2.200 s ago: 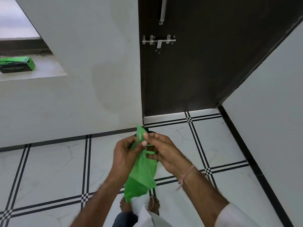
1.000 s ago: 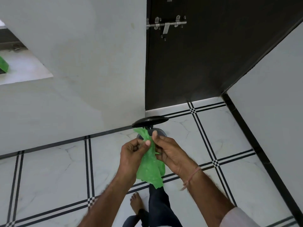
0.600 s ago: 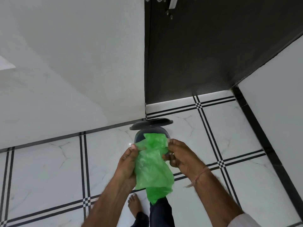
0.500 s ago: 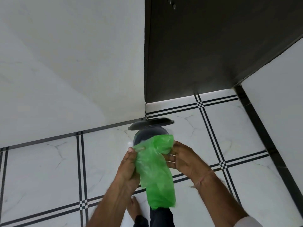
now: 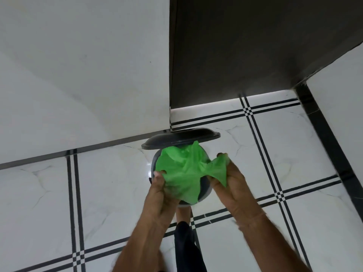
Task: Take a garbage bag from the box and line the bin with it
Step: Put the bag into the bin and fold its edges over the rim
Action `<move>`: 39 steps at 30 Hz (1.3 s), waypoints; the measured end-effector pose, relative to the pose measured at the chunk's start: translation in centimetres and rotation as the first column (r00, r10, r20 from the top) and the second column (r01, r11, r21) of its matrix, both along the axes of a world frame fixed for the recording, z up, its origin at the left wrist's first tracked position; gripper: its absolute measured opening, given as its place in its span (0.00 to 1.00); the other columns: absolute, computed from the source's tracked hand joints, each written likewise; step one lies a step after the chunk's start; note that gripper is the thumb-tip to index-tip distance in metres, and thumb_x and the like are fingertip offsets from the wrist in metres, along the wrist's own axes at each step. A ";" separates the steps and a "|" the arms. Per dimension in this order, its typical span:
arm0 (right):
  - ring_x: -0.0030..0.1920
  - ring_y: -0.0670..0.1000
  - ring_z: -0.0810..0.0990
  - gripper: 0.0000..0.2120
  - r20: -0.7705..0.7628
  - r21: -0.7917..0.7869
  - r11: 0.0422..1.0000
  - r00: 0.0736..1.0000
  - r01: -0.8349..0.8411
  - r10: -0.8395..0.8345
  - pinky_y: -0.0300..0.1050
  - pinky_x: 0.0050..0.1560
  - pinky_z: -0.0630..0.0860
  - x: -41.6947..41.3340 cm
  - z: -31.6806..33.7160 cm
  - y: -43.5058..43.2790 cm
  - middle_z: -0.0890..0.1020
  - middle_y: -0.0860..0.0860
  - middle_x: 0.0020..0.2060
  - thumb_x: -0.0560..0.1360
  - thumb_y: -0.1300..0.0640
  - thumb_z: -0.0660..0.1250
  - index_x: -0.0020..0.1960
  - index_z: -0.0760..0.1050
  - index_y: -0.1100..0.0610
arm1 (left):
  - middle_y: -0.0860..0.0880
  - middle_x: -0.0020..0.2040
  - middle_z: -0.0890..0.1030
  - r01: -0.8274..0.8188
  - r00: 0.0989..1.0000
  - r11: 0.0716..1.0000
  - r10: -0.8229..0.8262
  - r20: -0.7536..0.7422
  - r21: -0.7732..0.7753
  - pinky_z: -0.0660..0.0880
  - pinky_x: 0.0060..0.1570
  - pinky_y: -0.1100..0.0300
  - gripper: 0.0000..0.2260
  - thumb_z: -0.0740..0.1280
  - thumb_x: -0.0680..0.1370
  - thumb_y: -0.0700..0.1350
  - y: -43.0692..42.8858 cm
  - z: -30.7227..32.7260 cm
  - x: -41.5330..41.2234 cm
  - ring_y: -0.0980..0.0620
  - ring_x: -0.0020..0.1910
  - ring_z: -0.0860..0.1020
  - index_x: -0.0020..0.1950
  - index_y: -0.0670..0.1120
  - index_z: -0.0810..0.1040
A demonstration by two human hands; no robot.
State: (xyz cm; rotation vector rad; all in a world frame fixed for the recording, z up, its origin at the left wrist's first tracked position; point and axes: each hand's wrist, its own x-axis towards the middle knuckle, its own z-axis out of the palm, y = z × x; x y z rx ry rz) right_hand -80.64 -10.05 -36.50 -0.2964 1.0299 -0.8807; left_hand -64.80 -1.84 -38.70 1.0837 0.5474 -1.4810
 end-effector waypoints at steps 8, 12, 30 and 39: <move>0.47 0.59 0.82 0.10 -0.814 0.046 0.994 0.573 -0.104 0.097 0.53 0.44 0.81 -3.6 -8.9 1.4 0.84 0.57 0.44 0.83 0.55 0.64 0.44 0.78 0.54 | 0.47 0.38 0.77 0.228 0.627 0.924 -0.381 0.679 0.307 0.74 0.39 0.57 0.15 0.62 0.85 0.52 -0.8 -7.5 -1.6 0.48 0.41 0.75 0.42 0.44 0.74; 0.43 0.53 0.81 0.05 -0.623 0.207 0.978 0.766 -0.032 0.156 0.44 0.33 0.79 -5.0 -10.0 0.6 0.82 0.55 0.45 0.85 0.60 0.62 0.52 0.74 0.55 | 0.44 0.40 0.84 0.257 0.780 0.944 -0.328 0.532 0.205 0.83 0.43 0.53 0.14 0.63 0.85 0.48 -0.3 -9.7 0.9 0.46 0.40 0.83 0.45 0.42 0.78; 0.47 0.46 0.86 0.20 -0.504 0.014 0.979 0.844 -0.203 0.182 0.37 0.41 0.82 -3.0 -16.3 -1.7 0.84 0.52 0.56 0.79 0.72 0.66 0.70 0.76 0.61 | 0.51 0.71 0.78 0.607 0.598 0.794 -0.489 0.635 0.041 0.77 0.67 0.45 0.30 0.66 0.79 0.28 0.6 -14.5 3.1 0.47 0.69 0.77 0.76 0.52 0.73; 0.43 0.47 0.85 0.20 -0.560 -0.087 0.942 0.798 -0.324 0.223 0.38 0.39 0.81 -3.7 -17.5 -3.4 0.86 0.50 0.49 0.81 0.74 0.61 0.69 0.75 0.61 | 0.49 0.75 0.68 0.715 0.331 0.681 -0.526 0.784 0.155 0.78 0.61 0.51 0.42 0.59 0.62 0.32 0.1 -16.4 6.9 0.45 0.73 0.71 0.75 0.59 0.68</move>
